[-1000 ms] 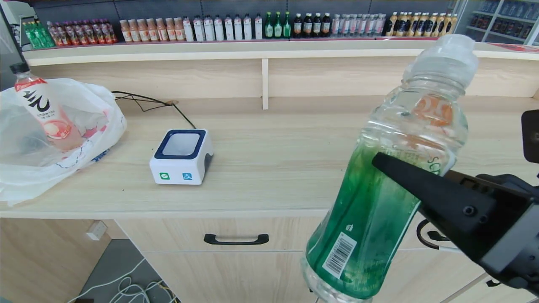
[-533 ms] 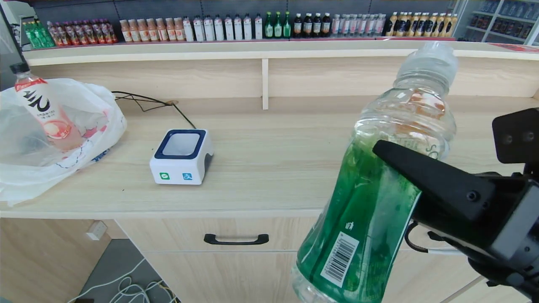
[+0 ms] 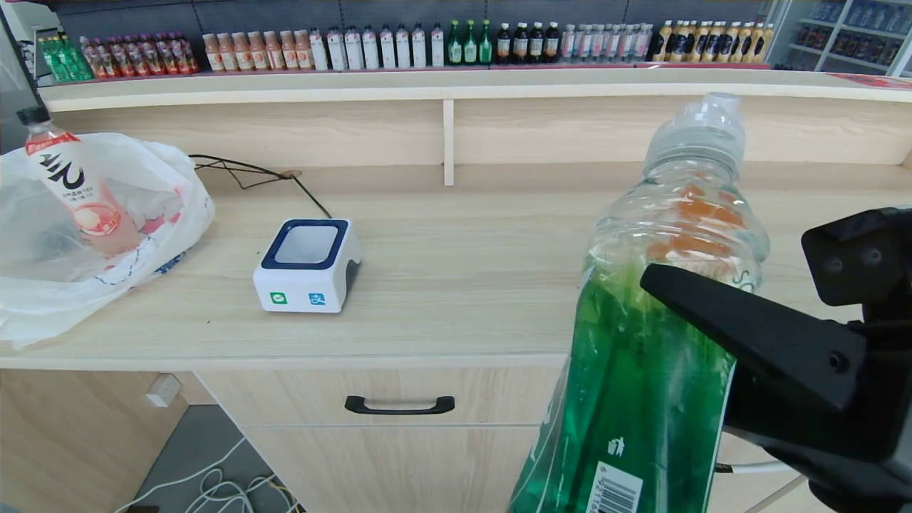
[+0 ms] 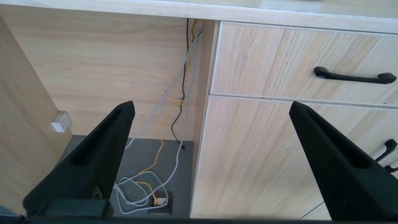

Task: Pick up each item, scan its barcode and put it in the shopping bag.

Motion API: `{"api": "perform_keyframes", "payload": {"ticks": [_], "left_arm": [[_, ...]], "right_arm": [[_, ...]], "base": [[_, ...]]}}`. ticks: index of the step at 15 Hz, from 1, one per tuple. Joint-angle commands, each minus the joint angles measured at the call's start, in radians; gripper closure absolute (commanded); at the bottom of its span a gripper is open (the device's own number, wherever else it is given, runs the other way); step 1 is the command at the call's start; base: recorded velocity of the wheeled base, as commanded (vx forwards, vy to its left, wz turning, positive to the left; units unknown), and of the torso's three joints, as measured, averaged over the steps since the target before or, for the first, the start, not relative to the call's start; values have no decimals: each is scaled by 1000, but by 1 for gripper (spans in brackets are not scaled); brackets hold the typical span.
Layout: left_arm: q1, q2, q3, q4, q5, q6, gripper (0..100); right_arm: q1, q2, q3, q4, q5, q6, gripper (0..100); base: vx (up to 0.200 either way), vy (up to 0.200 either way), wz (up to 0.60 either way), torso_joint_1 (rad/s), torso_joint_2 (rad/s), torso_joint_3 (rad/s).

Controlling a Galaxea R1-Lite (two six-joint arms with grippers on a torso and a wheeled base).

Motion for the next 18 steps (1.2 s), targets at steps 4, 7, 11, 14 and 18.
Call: {"api": "perform_keyframes", "payload": {"ticks": [4, 7, 11, 14, 18], "left_arm": [[1, 0, 0, 0, 0, 0, 0], [-1, 0, 0, 0, 2, 0, 0], [-1, 0, 0, 0, 0, 0, 0], [-1, 0, 0, 0, 0, 0, 0], [-1, 0, 0, 0, 0, 0, 0]], "right_arm": [[16, -30, -3, 0, -1, 29, 100], [16, -32, 5, 0, -1, 29, 100], [13, -49, 8, 0, -1, 51, 100], [13, -52, 4, 0, -2, 51, 100], [13, -41, -6, 0, -2, 51, 100]], "base": [[0, 0, 0, 0, 0, 0], [0, 0, 0, 0, 0, 0], [0, 0, 0, 0, 0, 0], [0, 0, 0, 0, 0, 0], [0, 0, 0, 0, 0, 0]]}}
